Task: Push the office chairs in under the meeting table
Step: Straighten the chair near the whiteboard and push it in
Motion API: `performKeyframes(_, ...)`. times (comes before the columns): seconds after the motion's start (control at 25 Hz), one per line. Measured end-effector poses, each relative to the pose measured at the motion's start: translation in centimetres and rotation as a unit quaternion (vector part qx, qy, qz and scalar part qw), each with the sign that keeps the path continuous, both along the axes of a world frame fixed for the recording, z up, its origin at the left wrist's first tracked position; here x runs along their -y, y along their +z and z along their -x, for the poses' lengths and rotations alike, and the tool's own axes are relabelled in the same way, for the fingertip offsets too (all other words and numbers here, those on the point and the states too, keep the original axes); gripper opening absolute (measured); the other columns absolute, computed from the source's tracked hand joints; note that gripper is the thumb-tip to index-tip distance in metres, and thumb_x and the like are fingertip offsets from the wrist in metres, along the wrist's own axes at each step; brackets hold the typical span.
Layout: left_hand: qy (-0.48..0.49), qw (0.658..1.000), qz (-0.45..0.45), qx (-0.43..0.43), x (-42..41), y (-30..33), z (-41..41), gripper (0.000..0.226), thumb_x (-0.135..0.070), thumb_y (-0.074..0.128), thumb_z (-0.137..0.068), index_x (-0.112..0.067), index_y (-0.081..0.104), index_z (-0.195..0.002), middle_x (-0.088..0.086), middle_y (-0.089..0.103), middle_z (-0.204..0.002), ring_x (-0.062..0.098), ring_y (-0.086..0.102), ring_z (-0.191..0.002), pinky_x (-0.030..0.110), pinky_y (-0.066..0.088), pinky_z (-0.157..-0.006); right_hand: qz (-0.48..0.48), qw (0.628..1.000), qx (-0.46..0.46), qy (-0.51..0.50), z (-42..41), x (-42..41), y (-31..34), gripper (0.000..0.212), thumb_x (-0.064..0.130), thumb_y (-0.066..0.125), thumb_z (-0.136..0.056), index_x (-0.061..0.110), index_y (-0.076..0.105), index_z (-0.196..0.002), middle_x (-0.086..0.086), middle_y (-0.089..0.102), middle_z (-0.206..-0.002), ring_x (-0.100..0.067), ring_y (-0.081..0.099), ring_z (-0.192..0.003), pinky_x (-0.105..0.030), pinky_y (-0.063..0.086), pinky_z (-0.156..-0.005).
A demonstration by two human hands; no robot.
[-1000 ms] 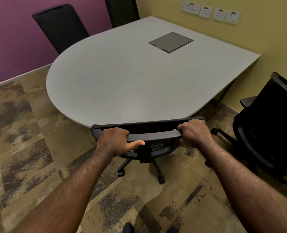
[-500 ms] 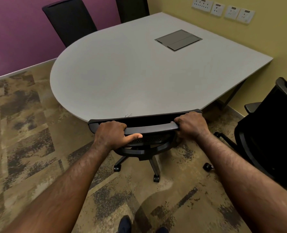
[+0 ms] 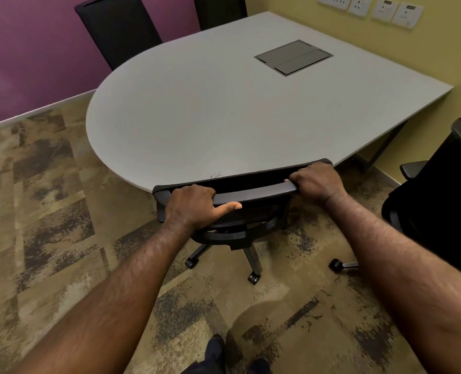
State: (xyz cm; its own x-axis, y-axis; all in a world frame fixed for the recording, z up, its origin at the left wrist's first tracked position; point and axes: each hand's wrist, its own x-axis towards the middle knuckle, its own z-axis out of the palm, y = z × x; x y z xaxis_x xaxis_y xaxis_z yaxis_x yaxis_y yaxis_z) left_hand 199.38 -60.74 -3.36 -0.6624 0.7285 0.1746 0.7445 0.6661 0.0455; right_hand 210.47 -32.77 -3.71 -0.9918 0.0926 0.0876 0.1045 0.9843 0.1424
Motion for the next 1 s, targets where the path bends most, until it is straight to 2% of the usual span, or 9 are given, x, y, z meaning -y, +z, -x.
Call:
performKeyframes(0.2, -0.007, 1.000, -0.018, 0.015, 0.0, -0.2, -0.5, 0.077, -0.078, 0.004, -0.086, -0.021, 0.049, -0.057, -0.003, 0.046, -0.052, 0.016, 0.045, -0.048, 0.027, 0.030, -0.045, 0.000, 1.000, 0.009, 0.008, -0.4, -0.6, 0.2, 0.013, 0.032, 0.060, -0.075, 0.021, 0.059, -0.067, 0.002, 0.064, -0.065, -0.027, 0.061, -0.063, -0.027, 0.031, -0.052)
performKeyframes(0.36, 0.000, 1.000, -0.021, 0.014, 0.3, -0.3, -0.4, 0.075, -0.064, 0.006, -0.093, -0.021, 0.063, -0.068, -0.003, 0.055, -0.059, 0.018, 0.052, -0.056, 0.030, 0.036, -0.051, 0.014, 1.000, 0.004, 0.006, -0.9, -0.1, 0.4, 0.010, 0.032, 0.057, -0.071, 0.023, 0.057, -0.065, 0.004, 0.063, -0.063, -0.025, 0.060, -0.061, -0.027, 0.030, -0.052)
performKeyframes(0.52, 0.003, 1.000, -0.008, 0.013, 0.7, -0.2, -0.3, 0.075, -0.061, 0.007, -0.093, -0.022, 0.068, -0.076, -0.002, 0.060, -0.063, 0.019, 0.055, -0.060, 0.029, 0.034, -0.052, 0.013, 1.000, 0.012, 0.010, -1.3, 0.7, 0.6, 0.013, 0.034, 0.058, -0.070, 0.025, 0.052, -0.063, 0.006, 0.062, -0.063, -0.022, 0.060, -0.062, -0.027, 0.029, -0.051)
performKeyframes(0.6, 0.005, 1.000, -0.006, 0.013, 0.8, -0.3, -0.4, 0.076, -0.063, 0.006, -0.092, -0.022, 0.069, -0.077, -0.002, 0.061, -0.065, 0.018, 0.056, -0.061, 0.030, 0.039, -0.052, 0.015, 1.000, 0.021, 0.006, -1.4, 0.9, 0.7, 0.014, 0.033, 0.059, -0.071, 0.026, 0.049, -0.063, 0.006, 0.061, -0.064, -0.021, 0.059, -0.063, -0.027, 0.028, -0.052)
performKeyframes(0.68, 0.006, 1.000, -0.006, 0.015, 0.7, -0.3, -0.5, 0.075, -0.064, 0.007, -0.091, -0.022, 0.068, -0.076, -0.003, 0.061, -0.065, 0.018, 0.056, -0.061, 0.030, 0.042, -0.052, 0.020, 0.999, 0.028, 0.001, -1.5, 0.8, 0.8, 0.013, 0.031, 0.059, -0.072, 0.026, 0.049, -0.064, 0.007, 0.060, -0.064, -0.021, 0.058, -0.063, -0.027, 0.029, -0.052)
performKeyframes(0.92, -0.009, 1.000, -0.010, 0.012, 1.0, -0.1, -0.9, 0.060, -0.065, 0.021, -0.093, -0.024, 0.046, -0.058, -0.006, 0.046, -0.054, 0.015, 0.047, -0.052, 0.027, 0.025, -0.047, 0.027, 0.999, 0.017, -0.013, -1.7, 1.2, 0.5, 0.016, 0.025, 0.062, -0.073, 0.026, 0.048, -0.064, 0.008, 0.056, -0.062, -0.018, 0.046, -0.057, -0.027, 0.027, -0.053)
performKeyframes(1.0, -0.014, 1.000, -0.017, 0.016, 1.2, -0.1, -0.9, 0.058, -0.066, 0.023, -0.093, -0.025, 0.044, -0.058, -0.007, 0.045, -0.055, 0.014, 0.046, -0.052, 0.026, 0.025, -0.047, 0.036, 0.999, 0.011, -0.011, -1.8, 1.6, 0.6, 0.018, 0.023, 0.062, -0.070, 0.026, 0.046, -0.064, 0.005, 0.060, -0.066, -0.022, 0.054, -0.062, -0.029, 0.031, -0.057)
